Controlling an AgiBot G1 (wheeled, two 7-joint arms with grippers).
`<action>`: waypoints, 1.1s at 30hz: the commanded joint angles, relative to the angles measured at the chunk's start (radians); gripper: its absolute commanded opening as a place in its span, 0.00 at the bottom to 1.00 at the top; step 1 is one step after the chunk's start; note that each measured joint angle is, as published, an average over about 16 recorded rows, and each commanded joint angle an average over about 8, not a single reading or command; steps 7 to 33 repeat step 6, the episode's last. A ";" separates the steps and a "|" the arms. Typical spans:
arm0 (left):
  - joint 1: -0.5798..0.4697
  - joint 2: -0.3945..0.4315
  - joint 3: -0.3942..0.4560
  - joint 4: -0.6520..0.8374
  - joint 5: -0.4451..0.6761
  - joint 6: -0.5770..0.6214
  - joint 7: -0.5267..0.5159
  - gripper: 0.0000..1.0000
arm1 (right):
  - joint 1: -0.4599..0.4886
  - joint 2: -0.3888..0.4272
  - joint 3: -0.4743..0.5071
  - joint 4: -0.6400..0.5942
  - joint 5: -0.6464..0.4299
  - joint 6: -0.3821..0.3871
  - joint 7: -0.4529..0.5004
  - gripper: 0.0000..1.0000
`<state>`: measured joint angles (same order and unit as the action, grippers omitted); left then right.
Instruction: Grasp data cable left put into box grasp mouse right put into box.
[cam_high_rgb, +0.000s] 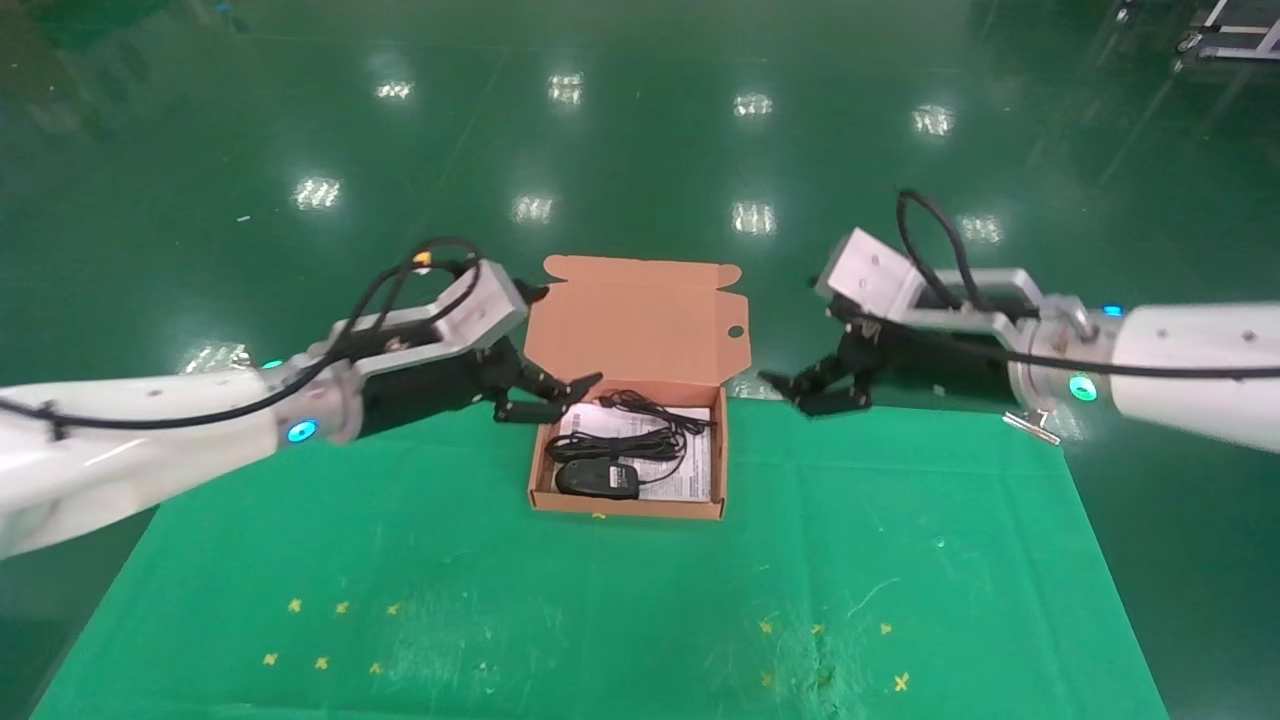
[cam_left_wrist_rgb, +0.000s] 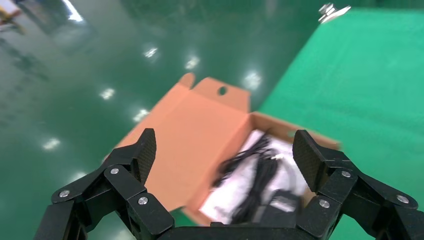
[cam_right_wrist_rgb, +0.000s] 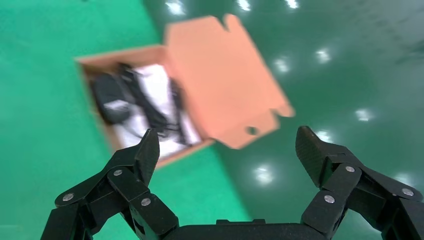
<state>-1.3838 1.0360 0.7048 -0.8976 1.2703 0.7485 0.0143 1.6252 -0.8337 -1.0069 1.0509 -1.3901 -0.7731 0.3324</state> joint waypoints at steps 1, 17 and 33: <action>0.023 -0.032 -0.032 -0.029 -0.040 0.056 -0.015 1.00 | -0.039 0.016 0.052 0.017 0.047 -0.052 -0.010 1.00; 0.055 -0.075 -0.076 -0.069 -0.096 0.133 -0.036 1.00 | -0.094 0.038 0.124 0.040 0.113 -0.123 -0.025 1.00; 0.055 -0.075 -0.076 -0.069 -0.096 0.133 -0.036 1.00 | -0.094 0.038 0.124 0.040 0.113 -0.123 -0.025 1.00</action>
